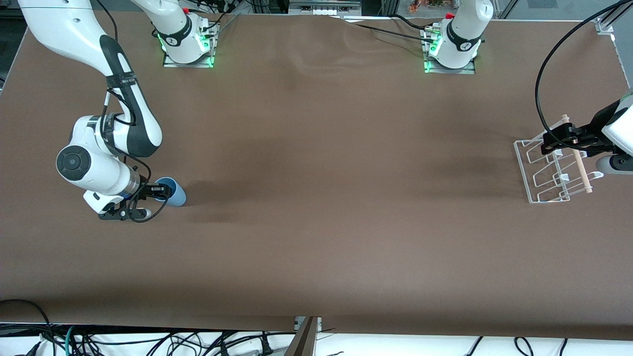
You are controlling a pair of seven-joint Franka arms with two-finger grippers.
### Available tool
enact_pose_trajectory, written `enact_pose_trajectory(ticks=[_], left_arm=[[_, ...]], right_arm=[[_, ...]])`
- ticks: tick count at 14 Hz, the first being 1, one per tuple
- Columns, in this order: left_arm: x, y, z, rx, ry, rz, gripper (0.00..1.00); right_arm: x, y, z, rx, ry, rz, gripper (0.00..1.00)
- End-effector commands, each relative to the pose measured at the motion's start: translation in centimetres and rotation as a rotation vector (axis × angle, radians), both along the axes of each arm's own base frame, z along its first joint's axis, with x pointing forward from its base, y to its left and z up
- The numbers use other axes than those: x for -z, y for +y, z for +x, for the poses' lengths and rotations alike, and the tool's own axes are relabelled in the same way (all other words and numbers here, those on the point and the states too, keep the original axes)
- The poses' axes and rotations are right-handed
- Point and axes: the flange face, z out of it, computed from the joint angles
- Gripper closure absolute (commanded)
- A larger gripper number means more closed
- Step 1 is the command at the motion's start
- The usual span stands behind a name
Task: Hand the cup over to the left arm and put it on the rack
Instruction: 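Lift the cup with the right gripper while the left gripper approaches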
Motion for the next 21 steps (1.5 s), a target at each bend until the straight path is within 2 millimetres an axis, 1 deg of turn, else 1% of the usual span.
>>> enact_pose_trajectory(ticks=[1,2,3,4,5,7,8,9,11,12,13,15,16,18,19,20,21], left_arm=[[-0.3,0.1,0.2,-0.007,0.004,-0.023,0.00],[-0.2,0.0,0.2,-0.002,0.005,-0.023,0.00],[-0.3,-0.3,0.2,0.010,0.004,-0.023,0.00],[0.0,-0.2,0.1,0.022,0.010,-0.024,0.00],[0.0,-0.2,0.2,0.049,0.005,-0.029,0.00],[0.2,-0.7,0.1,0.097,0.011,-0.062,0.00],[0.6,-1.0,0.1,0.103,0.022,-0.065,0.00],[0.5,-1.3,0.1,0.111,0.019,-0.068,0.00],[0.3,-2.3,0.1,0.140,0.014,-0.106,0.00],[0.4,-2.7,0.0,0.169,0.014,-0.143,0.00],[0.3,-3.1,0.0,0.239,0.006,-0.173,0.00],[0.0,-4.3,-0.1,0.360,-0.013,-0.233,0.00],[-0.1,-4.9,-0.2,0.408,-0.021,-0.268,0.00],[-0.2,-5.8,-0.3,0.602,-0.045,-0.312,0.00],[0.0,-6.6,-0.3,0.714,-0.058,-0.327,0.00],[0.1,-7.7,-0.3,0.808,-0.071,-0.356,0.00],[0.5,-8.7,-0.4,0.879,-0.078,-0.378,0.00]], right_arm=[[0.0,-0.2,-1.0,-0.005,0.001,-0.005,0.48],[-0.1,-0.3,-0.9,-0.005,-0.002,-0.006,0.62],[-0.2,-0.2,-0.9,-0.008,-0.001,-0.005,0.82],[-0.4,-0.2,-0.8,-0.010,-0.003,-0.005,0.97],[-0.6,-0.3,-0.7,-0.011,-0.008,-0.005,1.00],[-1.5,-0.2,-0.4,-0.015,-0.025,-0.002,1.00],[-2.1,-0.1,0.0,-0.018,-0.032,-0.001,1.00],[-3.1,0.0,0.3,-0.017,-0.034,0.001,1.00],[-5.4,0.7,1.2,-0.005,-0.008,0.008,1.00],[-6.8,1.9,1.7,-0.014,0.010,0.022,1.00],[-8.3,3.0,2.1,-0.011,0.021,0.054,1.00],[-10.5,5.2,2.6,0.021,0.030,0.150,1.00],[-11.2,6.2,2.8,0.051,0.029,0.198,1.00],[-13.3,10.2,3.2,0.104,0.017,0.322,1.00],[-14.0,12.7,3.2,0.123,0.020,0.381,1.00],[-14.4,15.4,2.8,0.151,0.032,0.443,1.00],[-14.8,17.9,2.7,0.182,0.031,0.499,1.00]])
